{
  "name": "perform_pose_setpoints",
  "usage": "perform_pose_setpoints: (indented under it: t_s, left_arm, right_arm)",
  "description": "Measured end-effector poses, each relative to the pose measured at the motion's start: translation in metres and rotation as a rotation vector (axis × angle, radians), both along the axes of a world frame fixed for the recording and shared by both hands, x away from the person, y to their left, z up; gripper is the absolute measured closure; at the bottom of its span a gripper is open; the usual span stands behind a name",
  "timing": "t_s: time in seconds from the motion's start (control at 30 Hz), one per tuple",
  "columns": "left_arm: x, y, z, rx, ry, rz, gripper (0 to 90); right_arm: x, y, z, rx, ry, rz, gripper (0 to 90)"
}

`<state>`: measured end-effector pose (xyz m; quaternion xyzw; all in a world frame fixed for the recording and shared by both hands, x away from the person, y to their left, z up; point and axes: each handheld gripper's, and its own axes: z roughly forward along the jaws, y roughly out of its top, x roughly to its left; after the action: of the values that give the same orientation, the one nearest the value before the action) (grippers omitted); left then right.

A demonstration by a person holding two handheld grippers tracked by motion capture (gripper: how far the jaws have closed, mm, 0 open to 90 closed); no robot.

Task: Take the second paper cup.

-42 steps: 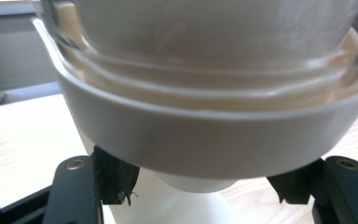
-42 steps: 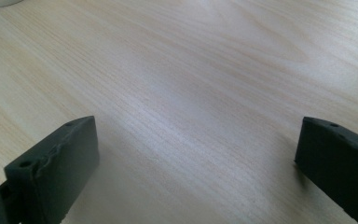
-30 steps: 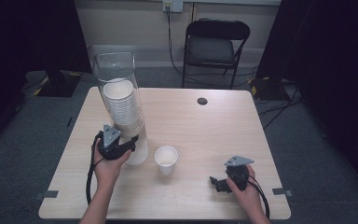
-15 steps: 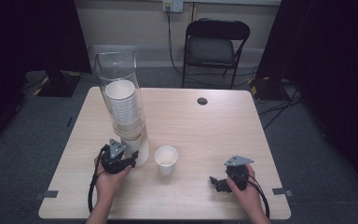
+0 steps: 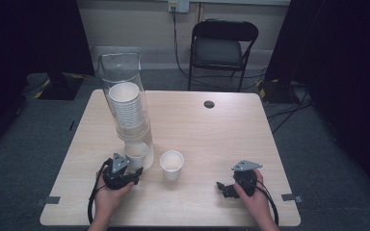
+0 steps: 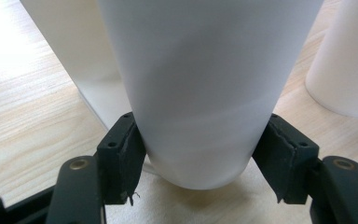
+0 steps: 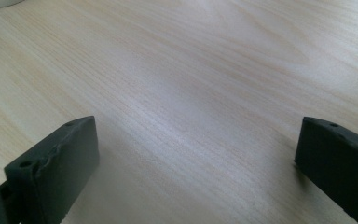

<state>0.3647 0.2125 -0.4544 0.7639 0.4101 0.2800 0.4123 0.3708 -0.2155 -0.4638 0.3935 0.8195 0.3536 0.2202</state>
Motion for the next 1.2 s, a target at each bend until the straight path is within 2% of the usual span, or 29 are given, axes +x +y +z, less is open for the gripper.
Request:
perform_pose_setpoints:
  t_s: [0.2, 0.27, 0.37, 0.47, 0.6, 0.63, 0.83, 0.87, 0.9, 1.0, 1.2]
  left_arm:
    - [-0.009, 0.001, -0.006, -0.008, 0.025, -0.025, 35.9]
    - [-0.011, 0.004, -0.005, 0.010, 0.022, -0.025, 35.9]
    - [-0.013, 0.010, -0.004, -0.008, 0.025, -0.016, 35.8]
    - [-0.015, 0.020, -0.001, -0.018, 0.011, -0.005, 35.8]
    - [-0.017, 0.037, 0.002, -0.022, 0.004, 0.032, 35.7]
    - [-0.017, 0.042, 0.002, -0.010, 0.003, 0.039, 35.7]
    - [-0.016, 0.062, 0.000, -0.046, 0.018, 0.099, 35.5]
    - [-0.015, 0.065, 0.000, -0.037, 0.021, 0.107, 35.5]
    - [-0.015, 0.067, -0.001, -0.057, 0.022, 0.119, 35.4]
    - [-0.012, 0.074, -0.002, -0.064, 0.028, 0.141, 35.4]
    - [-0.003, 0.081, -0.008, -0.057, 0.067, 0.194, 35.3]
  right_arm:
    - [0.000, 0.000, 0.000, 0.000, 0.000, 0.000, 0.0]
    - [0.000, 0.000, 0.000, 0.000, 0.000, 0.000, 0.0]
    - [0.000, 0.000, 0.000, 0.000, 0.000, 0.000, 0.0]
    - [0.000, 0.000, 0.000, 0.000, 0.000, 0.000, 0.0]
    - [0.000, 0.000, 0.000, 0.000, 0.000, 0.000, 0.0]
    - [0.000, 0.000, 0.000, 0.000, -0.001, -0.001, 0.0]
    - [0.000, 0.000, 0.000, 0.000, 0.000, 0.000, 0.0]
    - [0.000, 0.000, 0.000, -0.001, -0.001, 0.002, 0.0]
    - [0.000, 0.000, 0.000, 0.000, 0.000, 0.000, 0.0]
    - [0.000, 0.000, 0.000, 0.000, -0.001, -0.001, 0.0]
    - [0.000, 0.000, 0.000, 0.000, 0.000, 0.000, 0.0]
